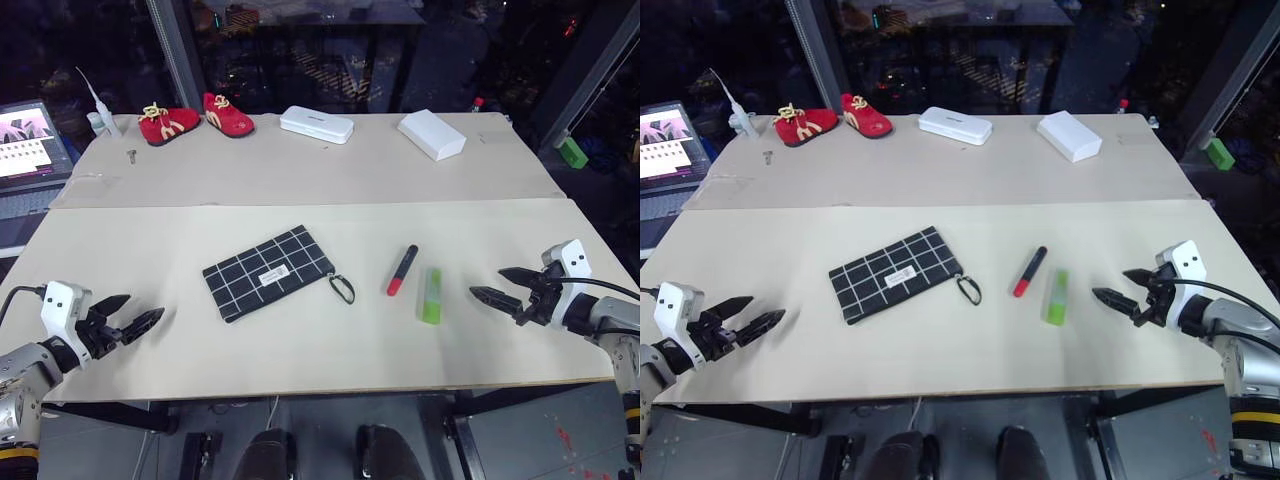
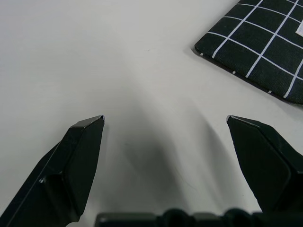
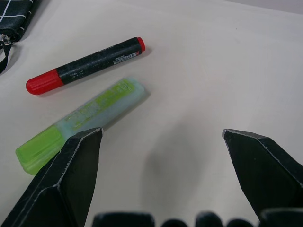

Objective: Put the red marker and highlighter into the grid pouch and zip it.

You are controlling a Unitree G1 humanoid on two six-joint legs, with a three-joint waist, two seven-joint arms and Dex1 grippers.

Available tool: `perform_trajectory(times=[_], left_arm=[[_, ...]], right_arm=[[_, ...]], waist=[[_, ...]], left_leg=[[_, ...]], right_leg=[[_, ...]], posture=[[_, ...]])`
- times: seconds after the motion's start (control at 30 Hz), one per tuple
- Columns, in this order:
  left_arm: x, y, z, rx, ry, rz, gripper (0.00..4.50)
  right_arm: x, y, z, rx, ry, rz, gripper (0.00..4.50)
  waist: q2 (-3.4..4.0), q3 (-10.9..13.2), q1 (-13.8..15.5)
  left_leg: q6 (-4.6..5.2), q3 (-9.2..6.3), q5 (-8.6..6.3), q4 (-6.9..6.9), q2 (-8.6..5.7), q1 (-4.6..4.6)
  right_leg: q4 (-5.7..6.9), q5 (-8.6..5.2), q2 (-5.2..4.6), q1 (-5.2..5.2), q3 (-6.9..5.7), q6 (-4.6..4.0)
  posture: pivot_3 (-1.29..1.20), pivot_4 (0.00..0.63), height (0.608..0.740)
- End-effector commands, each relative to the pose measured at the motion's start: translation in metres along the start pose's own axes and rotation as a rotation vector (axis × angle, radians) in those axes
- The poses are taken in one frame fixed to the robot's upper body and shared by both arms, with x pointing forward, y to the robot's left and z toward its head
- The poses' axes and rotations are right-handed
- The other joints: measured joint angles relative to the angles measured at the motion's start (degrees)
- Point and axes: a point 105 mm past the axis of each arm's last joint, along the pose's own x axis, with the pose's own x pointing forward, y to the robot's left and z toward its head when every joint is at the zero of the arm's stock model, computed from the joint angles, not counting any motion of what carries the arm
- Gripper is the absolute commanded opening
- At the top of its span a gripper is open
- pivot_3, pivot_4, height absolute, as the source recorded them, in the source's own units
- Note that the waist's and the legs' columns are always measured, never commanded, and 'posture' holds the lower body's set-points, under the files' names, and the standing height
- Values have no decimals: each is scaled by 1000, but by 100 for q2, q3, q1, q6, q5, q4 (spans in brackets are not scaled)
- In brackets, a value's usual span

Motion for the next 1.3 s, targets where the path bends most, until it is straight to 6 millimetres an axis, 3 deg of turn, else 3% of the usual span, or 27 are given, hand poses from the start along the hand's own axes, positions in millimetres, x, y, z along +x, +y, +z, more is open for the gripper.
perform_trajectory(times=[0.03, 0.1, 0.2, 0.37, 0.57, 0.73, 0.83, 0.93, 0.97, 1.03, 1.3], left_arm=[[-6, 4, -1, 32, -39, -33, 4479], [-10, 9, -13, 123, -26, -60, 4479], [-11, 12, -17, 338, 3, -79, 4500], [-8, 18, -8, 534, -17, -74, 4500], [4, 7, 0, 645, -16, -149, 4500], [18, -13, 0, 759, 1, -251, 4500], [31, -31, 16, 806, -56, -295, 4500], [45, -53, 30, 847, -113, -347, 4500], [51, -64, 35, 871, -132, -382, 4500], [57, -78, 39, 892, -148, -424, 4500], [59, -83, 44, 906, -137, -442, 4500]], right_arm=[[3, -3, 11, -19, -25, -15, 4500], [10, -3, 13, -15, -30, -15, 4500], [15, -8, 17, -11, -53, -45, 3852], [22, 4, 33, -28, -109, 27, 2062], [32, 25, 59, -100, -173, 118, 47], [57, 52, 86, -85, -221, 217, 47], [73, 86, 100, -56, -261, 363, 47], [101, 123, 90, -163, -189, 439, 47], [124, 133, 87, -177, -144, 412, 47], [152, 147, 87, -179, -90, 382, 47], [188, 172, 111, -229, -77, 350, 47]], waist=[[0, 0, 0], [4, -2, -26], [4, -2, -44], [4, -2, 7], [5, -3, 19], [10, -6, -33], [10, -6, -26], [10, -6, -17], [10, -6, -19], [10, -6, -40], [15, -3, -48]], left_leg=[[0, 0, 0, 0, 0, 0], [0, 3, 0, 0, 0, 5], [0, 13, 0, 0, 4, 5], [0, 11, 0, 0, 4, 0], [0, 10, 0, 0, 4, 0], [0, 12, 0, 0, 5, 5], [0, 12, 0, 0, 5, 4], [0, 7, 0, 0, 7, -5], [0, 7, 0, 0, 8, -5], [-5, 10, 3, 2, 4, -6], [-8, 7, 6, 2, 3, -24]], right_leg=[[0, 0, 0, 0, 0, 0], [2, -1, 1, 0, 0, -1], [2, -3, 7, -5, 1, -10], [3, -1, -4, -8, -3, -11], [3, 5, -8, -6, -4, -6], [10, 6, -7, -6, -5, -7], [11, 8, -7, -6, -5, -7], [11, 8, -5, -10, -17, -7], [12, 8, -4, -10, -19, -7], [22, 9, -3, -16, -16, -8], [45, 11, 8, -31, -24, -9]], posture=[[0, 150, 740], [0, 150, 740], [0, 150, 740], [0, 150, 740], [0, 150, 740], [0, 150, 740], [0, 150, 740], [0, 150, 740], [0, 150, 740], [0, 150, 740], [0, 150, 740]])
